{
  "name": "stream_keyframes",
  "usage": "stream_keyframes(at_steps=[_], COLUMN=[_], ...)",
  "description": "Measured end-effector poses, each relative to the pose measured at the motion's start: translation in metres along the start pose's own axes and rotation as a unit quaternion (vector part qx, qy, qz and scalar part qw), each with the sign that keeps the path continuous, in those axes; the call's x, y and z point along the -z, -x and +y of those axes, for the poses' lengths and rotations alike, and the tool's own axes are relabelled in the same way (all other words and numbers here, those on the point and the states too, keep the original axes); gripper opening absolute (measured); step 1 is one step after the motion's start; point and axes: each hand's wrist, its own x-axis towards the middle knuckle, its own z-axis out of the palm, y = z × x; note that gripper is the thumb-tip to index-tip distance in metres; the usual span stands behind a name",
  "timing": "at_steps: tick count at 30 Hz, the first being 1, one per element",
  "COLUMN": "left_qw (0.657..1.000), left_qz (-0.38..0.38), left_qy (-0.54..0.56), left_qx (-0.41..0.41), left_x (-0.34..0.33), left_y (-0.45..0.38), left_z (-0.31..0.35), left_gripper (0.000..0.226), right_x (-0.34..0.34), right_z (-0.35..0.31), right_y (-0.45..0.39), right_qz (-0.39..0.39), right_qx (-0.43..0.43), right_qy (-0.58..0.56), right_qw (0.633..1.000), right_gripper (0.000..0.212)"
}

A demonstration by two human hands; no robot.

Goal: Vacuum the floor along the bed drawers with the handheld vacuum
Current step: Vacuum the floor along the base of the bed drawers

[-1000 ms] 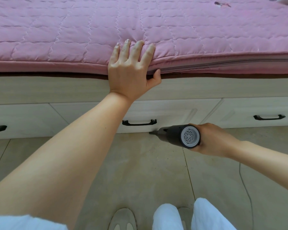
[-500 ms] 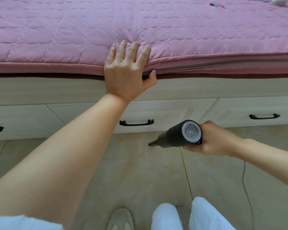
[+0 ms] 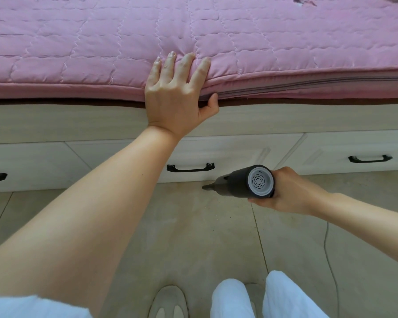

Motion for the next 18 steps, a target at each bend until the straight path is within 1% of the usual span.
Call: stream_keyframes(at_steps=[4,7,10,14,16,18], left_qw=[1.000,1.000,1.000,1.000,1.000,1.000], left_qz=[0.001,-0.002,-0.004,-0.004,-0.003,-0.002], left_qy=[0.000,0.004,0.005,0.008,0.009,0.007], left_qx=[0.003,0.004,0.006,0.008,0.009,0.009], left_x=[0.000,-0.001,0.000,0.001,0.001,0.001], left_y=[0.000,0.001,0.001,0.000,0.000,0.001], left_z=[0.001,0.001,0.001,0.001,0.001,0.001], left_gripper=[0.052,0.052,0.052,0.052,0.052,0.052], right_x=[0.006,0.010,0.014,0.014,0.014,0.012], right_z=[0.000,0.000,0.003,0.005,0.005,0.003], right_y=[0.005,0.011,0.018,0.022,0.022,0.021], right_qz=[-0.004,-0.002,-0.019,-0.048,-0.046,-0.029], right_qx=[0.037,0.059,0.069,0.076,0.079,0.082], right_qy=[0.011,0.005,-0.005,-0.007,-0.009,-0.010], right_qw=[0.999,0.998,0.997,0.996,0.996,0.996], right_gripper=[0.038,0.028,0.022,0.023,0.026,0.023])
